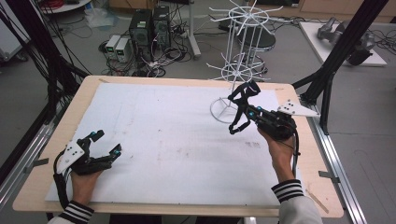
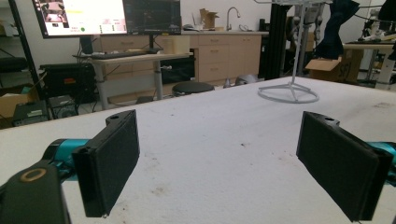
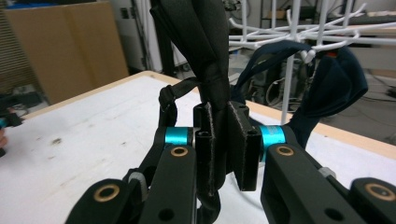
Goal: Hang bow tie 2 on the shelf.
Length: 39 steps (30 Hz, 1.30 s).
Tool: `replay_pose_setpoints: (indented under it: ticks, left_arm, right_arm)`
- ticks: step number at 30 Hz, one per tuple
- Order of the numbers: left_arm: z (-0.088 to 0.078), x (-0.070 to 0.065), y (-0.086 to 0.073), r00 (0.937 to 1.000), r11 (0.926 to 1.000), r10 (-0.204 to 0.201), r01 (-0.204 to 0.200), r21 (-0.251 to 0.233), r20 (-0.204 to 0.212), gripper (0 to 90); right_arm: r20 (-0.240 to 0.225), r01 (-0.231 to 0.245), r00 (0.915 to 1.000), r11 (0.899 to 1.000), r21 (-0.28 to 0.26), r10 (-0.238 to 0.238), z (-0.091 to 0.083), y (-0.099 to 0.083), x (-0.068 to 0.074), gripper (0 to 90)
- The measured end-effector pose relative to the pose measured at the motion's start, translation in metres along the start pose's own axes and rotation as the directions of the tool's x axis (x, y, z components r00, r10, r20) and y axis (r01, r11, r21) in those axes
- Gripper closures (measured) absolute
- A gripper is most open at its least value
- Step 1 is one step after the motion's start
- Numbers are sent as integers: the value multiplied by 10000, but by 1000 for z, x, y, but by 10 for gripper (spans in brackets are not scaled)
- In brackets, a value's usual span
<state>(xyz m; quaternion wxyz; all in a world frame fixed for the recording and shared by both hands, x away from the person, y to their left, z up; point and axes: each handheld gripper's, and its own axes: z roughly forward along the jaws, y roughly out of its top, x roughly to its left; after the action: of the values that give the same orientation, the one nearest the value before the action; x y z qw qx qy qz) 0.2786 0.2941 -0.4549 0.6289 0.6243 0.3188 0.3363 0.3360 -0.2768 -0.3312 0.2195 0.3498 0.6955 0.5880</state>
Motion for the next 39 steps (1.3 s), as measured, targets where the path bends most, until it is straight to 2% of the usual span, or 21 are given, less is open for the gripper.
replay_pose_setpoints:
  ticks: [8, 16, 25, 39]
  left_arm:
    - [0, 0, 0, 10000, 10000, 8, -8, 16, 7, 137]
    - [0, 0, 0, 10000, 10000, 28, -28, 26, 20, 137]
    - [0, 0, 0, 10000, 10000, 8, -8, 23, 24, 137]
    - [0, 0, 0, 10000, 10000, -4, 4, 26, 29, 137]
  right_arm:
    - [434, -73, 9990, 9998, -198, 82, 8, 11, 7, 816]
    - [821, 148, 9966, 9990, -416, -114, 15, 23, 14, 816]
    - [1221, 408, 9920, 9975, -585, -335, 21, 32, 14, 816]
    - [1572, 749, 9853, 9960, -483, -665, 35, 45, 15, 816]
